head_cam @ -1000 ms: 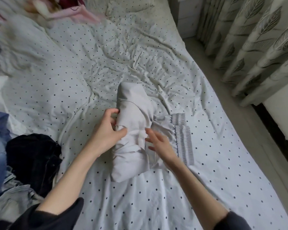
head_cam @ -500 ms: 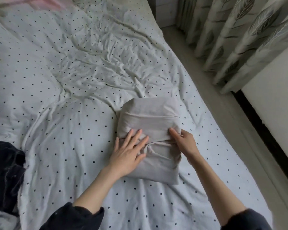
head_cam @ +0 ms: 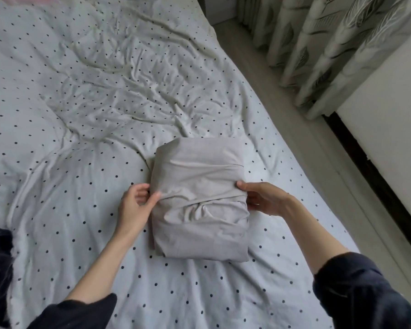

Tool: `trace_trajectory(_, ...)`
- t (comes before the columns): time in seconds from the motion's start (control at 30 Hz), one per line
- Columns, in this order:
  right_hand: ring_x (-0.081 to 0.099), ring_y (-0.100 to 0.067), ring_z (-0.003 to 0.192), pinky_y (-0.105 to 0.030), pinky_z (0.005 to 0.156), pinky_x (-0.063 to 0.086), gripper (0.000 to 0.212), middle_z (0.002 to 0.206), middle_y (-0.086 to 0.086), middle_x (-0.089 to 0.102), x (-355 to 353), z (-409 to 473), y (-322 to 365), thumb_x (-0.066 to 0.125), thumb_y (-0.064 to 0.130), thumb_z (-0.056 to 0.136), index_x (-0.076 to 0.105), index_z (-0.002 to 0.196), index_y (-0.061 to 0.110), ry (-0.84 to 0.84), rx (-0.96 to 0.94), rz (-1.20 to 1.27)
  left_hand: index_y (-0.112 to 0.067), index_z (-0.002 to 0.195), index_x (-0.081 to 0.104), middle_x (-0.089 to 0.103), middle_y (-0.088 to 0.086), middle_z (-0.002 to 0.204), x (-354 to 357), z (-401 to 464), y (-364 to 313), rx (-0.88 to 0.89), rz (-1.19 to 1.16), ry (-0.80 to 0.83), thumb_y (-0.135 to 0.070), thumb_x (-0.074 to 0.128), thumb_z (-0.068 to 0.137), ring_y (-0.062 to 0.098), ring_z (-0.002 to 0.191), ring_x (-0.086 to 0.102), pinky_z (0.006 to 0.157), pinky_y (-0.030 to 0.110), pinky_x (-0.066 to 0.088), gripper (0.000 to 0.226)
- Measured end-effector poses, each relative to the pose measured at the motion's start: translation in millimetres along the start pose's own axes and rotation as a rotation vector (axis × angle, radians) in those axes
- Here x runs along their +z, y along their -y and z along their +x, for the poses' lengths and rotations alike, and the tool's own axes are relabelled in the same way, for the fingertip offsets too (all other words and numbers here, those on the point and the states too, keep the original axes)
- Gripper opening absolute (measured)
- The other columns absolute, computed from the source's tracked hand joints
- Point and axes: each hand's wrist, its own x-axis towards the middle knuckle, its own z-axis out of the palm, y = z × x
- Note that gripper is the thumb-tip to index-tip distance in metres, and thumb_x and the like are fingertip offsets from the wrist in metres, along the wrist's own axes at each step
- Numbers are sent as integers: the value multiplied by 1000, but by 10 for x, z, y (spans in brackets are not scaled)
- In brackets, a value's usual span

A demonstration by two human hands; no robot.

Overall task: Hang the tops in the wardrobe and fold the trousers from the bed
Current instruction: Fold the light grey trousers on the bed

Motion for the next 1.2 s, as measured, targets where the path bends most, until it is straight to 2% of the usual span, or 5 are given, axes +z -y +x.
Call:
trace_trajectory(0.17,57,-19,77,-26,67,51,30,90,-9,54,35,-6,-51,75,26,77,57,93,10,-151,-79,-42,-13,123,54,64,5,119,-40,191,-5,-466,-320,389,-25,65,85,17,103,62,89,39,49,42)
trace_trajectory(0.27,54,-19,76,-27,67,49,20,85,-6,53,48,-90,-50,73,24,80,55,78,15,-208,-106,-55,-16,115,59,66,6,114,-72,253,-59,-406,-288,390,-20,69,81,16,98,64,79,34,51,35)
trace_trajectory(0.43,54,-15,69,-28,62,46,22,76,3,56,90,-438,24,63,18,87,55,67,21,-275,-106,8,-16,130,49,62,5,122,-206,179,-286,-356,-294,463,-14,71,80,23,115,56,104,53,37,55)
trace_trajectory(0.73,51,-15,68,-28,57,44,5,81,1,54,295,-1739,-222,59,15,90,58,93,20,-516,-264,122,-18,106,54,68,6,99,-339,-317,-976,-86,-276,629,-5,70,79,22,82,65,64,33,52,34)
trace_trajectory(1.2,59,-6,54,-22,50,51,8,67,6,63,535,-4400,-2606,58,14,91,62,88,21,-936,-564,619,-19,104,54,68,4,93,23,-2668,-1766,388,-15,1299,-12,77,71,13,74,67,56,31,53,41)
